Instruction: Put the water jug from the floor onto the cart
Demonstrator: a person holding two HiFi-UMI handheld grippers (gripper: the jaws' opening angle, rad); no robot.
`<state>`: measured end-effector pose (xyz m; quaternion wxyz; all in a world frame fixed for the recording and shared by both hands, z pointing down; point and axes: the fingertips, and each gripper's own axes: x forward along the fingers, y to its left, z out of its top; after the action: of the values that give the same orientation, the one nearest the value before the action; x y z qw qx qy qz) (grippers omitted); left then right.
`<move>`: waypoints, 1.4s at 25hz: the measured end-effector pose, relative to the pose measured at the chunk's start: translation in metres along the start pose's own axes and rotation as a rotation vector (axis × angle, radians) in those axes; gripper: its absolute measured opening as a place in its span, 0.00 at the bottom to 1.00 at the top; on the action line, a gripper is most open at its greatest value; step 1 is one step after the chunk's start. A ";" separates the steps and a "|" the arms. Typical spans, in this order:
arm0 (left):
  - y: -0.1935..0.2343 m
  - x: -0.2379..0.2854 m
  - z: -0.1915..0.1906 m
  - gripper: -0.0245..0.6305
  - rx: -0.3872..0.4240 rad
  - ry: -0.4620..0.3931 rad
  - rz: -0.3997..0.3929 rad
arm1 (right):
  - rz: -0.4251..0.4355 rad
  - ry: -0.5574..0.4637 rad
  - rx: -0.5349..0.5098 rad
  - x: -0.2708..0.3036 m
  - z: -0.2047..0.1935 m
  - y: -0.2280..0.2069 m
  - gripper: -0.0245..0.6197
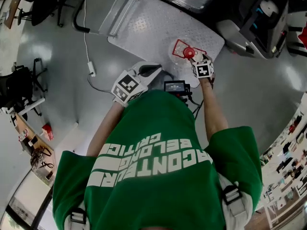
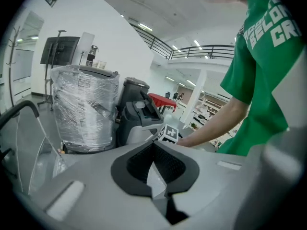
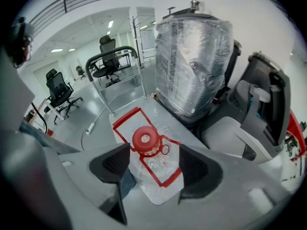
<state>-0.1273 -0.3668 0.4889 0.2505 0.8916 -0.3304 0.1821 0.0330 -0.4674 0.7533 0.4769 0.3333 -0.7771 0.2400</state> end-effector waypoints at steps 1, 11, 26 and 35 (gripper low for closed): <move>-0.002 -0.001 0.001 0.06 0.006 0.000 -0.028 | -0.029 -0.032 0.023 -0.012 0.000 -0.004 0.51; -0.011 -0.039 -0.020 0.06 0.074 0.001 -0.203 | -0.169 -0.266 0.220 -0.146 -0.027 0.042 0.03; -0.040 -0.087 -0.071 0.05 0.097 0.014 -0.351 | -0.325 -0.400 0.211 -0.283 -0.068 0.169 0.03; -0.082 -0.076 -0.079 0.05 0.134 0.046 -0.424 | -0.356 -0.428 0.264 -0.306 -0.109 0.187 0.03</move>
<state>-0.1383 -0.2302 0.4889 0.2310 0.9514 -0.1170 0.1669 0.0558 -0.1797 0.5138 0.2894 0.5663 -0.7514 0.1760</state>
